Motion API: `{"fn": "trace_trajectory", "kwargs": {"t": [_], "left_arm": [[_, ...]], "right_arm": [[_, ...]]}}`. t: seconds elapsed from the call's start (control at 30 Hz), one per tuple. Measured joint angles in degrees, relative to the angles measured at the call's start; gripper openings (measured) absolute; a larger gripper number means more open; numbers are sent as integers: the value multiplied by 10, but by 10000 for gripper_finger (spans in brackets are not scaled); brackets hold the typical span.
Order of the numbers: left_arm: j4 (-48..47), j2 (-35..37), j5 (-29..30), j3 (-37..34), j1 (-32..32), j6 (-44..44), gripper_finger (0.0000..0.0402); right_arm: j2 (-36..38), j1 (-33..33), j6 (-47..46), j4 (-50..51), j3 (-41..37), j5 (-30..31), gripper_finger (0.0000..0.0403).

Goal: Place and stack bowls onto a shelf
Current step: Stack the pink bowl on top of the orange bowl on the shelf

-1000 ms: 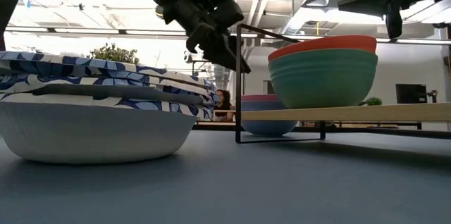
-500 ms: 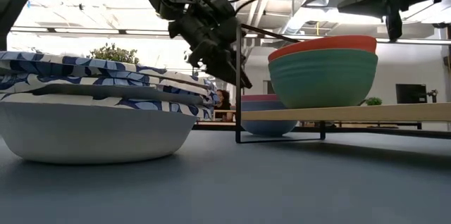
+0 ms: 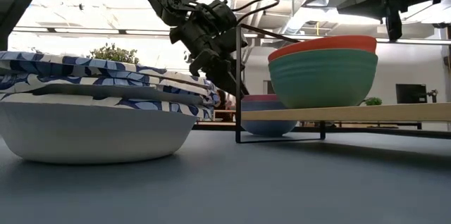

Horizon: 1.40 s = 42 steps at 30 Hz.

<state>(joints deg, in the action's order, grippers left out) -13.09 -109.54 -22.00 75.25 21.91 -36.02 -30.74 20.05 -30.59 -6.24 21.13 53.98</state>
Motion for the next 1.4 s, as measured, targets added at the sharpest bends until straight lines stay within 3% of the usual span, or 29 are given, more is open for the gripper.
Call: {"fn": "trace_trajectory", "kwargs": {"t": [0.3,0.87,1.23,1.4], "left_arm": [[1,0,3,0,1,2,85],[-13,0,-1,0,1,12,5],[-18,6,-1,2,-4,58,0],[-64,9,3,44,-5,64,0]], "right_arm": [[0,0,0,0,0,0,63],[0,0,2,3,0,1,63],[0,0,2,3,0,1,63],[0,0,1,3,0,1,63]]}}
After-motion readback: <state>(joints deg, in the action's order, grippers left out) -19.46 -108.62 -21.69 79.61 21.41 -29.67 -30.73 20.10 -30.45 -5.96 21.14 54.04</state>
